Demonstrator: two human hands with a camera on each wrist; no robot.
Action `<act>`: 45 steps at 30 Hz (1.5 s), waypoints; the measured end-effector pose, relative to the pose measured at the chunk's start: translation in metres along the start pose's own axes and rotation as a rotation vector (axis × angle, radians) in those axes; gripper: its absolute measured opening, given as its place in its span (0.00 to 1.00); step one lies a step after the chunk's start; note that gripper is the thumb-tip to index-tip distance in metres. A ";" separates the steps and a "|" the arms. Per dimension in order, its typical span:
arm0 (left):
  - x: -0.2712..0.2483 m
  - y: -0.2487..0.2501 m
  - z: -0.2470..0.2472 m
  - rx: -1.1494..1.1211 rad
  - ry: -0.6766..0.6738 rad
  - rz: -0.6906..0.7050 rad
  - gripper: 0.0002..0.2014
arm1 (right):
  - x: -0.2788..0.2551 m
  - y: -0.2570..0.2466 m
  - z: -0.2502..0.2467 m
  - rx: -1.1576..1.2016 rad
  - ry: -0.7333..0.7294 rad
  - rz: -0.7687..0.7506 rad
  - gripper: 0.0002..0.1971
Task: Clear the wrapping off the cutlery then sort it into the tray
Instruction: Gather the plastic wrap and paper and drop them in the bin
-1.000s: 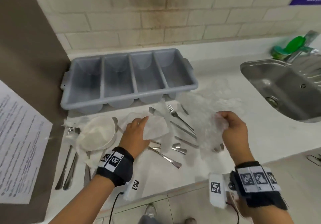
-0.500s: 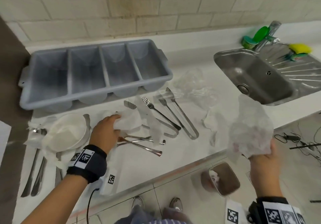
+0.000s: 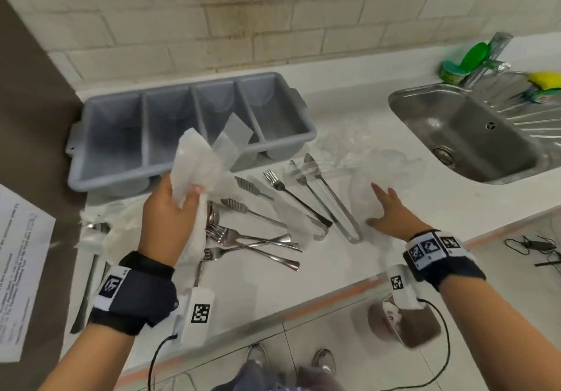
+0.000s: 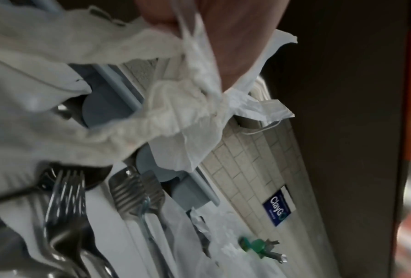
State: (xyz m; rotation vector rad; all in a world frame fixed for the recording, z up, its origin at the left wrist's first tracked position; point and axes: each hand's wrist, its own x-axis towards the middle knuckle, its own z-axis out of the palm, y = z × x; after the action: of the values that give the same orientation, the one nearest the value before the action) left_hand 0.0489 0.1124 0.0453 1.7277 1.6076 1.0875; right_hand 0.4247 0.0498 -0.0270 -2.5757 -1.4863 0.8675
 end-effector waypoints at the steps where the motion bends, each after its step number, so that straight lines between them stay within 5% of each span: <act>1: -0.004 0.002 -0.001 -0.033 -0.018 -0.016 0.16 | 0.006 -0.002 0.004 -0.065 0.016 -0.009 0.40; 3: -0.011 0.003 0.000 -0.062 -0.086 -0.026 0.15 | 0.014 -0.004 0.013 -0.152 0.093 -0.005 0.30; 7: -0.024 0.010 0.012 -0.028 -0.309 0.009 0.13 | 0.011 0.002 0.019 0.065 0.317 0.049 0.17; 13: -0.028 0.018 0.080 0.084 -0.746 0.295 0.17 | -0.023 0.016 0.021 0.261 0.378 0.150 0.17; 18: -0.017 0.007 0.134 0.413 -0.854 0.336 0.16 | -0.063 0.047 0.011 0.488 0.441 0.149 0.20; 23: -0.013 0.008 0.148 0.559 -0.770 0.261 0.17 | -0.099 0.098 -0.006 0.693 0.466 0.093 0.20; 30: -0.027 0.024 0.159 0.735 -0.732 0.119 0.24 | -0.125 0.166 -0.020 0.904 0.281 0.056 0.15; 38: -0.056 0.043 0.173 0.630 -0.438 -0.074 0.14 | -0.113 0.207 -0.022 0.964 0.106 -0.005 0.08; 45: -0.059 0.055 0.168 0.409 -0.159 -0.285 0.11 | -0.091 0.208 -0.021 0.918 0.025 -0.039 0.12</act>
State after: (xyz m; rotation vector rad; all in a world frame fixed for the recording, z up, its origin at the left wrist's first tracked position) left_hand 0.2216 0.0700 -0.0103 1.7050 1.9950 0.4969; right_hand 0.5634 -0.1309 -0.0321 -1.8466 -0.8129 1.1469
